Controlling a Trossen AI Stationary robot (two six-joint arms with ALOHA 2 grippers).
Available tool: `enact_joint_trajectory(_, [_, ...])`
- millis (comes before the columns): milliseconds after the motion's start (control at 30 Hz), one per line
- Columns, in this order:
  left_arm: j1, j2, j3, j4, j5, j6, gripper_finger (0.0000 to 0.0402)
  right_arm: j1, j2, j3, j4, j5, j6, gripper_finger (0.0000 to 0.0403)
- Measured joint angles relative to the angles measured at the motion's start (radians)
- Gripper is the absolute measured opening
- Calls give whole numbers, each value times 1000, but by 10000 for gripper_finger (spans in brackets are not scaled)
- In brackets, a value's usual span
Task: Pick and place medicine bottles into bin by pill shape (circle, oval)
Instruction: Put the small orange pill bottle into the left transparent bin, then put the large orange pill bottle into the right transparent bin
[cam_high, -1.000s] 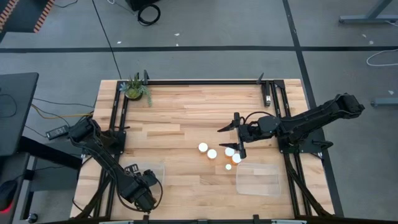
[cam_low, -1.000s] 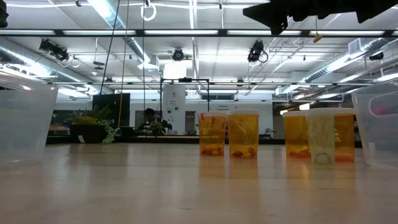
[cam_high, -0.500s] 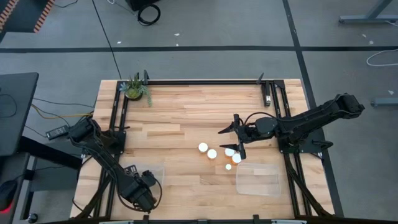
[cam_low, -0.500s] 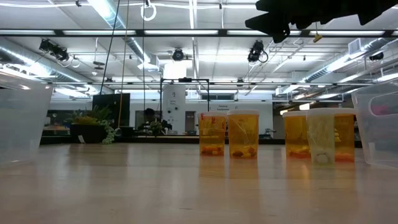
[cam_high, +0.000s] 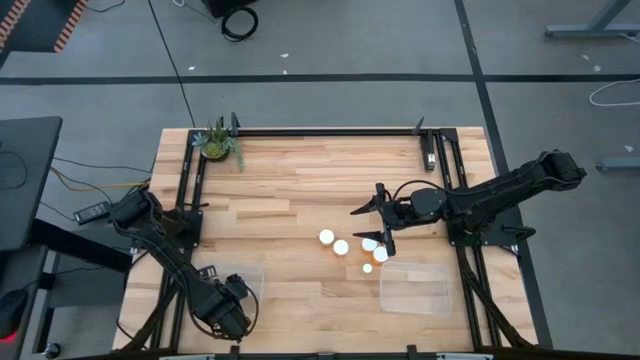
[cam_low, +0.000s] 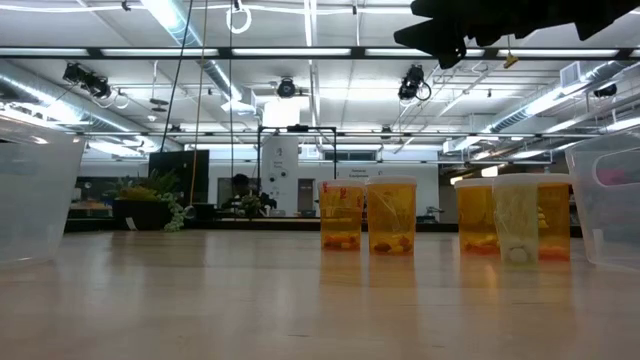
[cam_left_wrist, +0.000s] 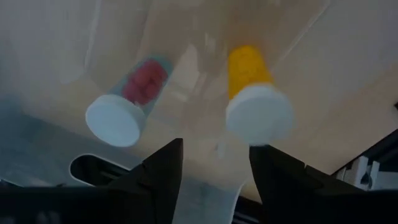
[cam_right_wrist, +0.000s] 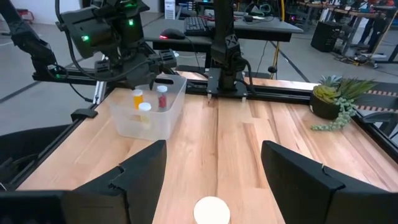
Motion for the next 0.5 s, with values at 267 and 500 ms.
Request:
enact_joint_trajectory(267, [0,0,0,-60,4,25,171,0,0,0,-5,0,0,271])
enact_joint_trajectory(500, [0,0,14,-161,49,38,138,1,29,0,-60,0,24,271])
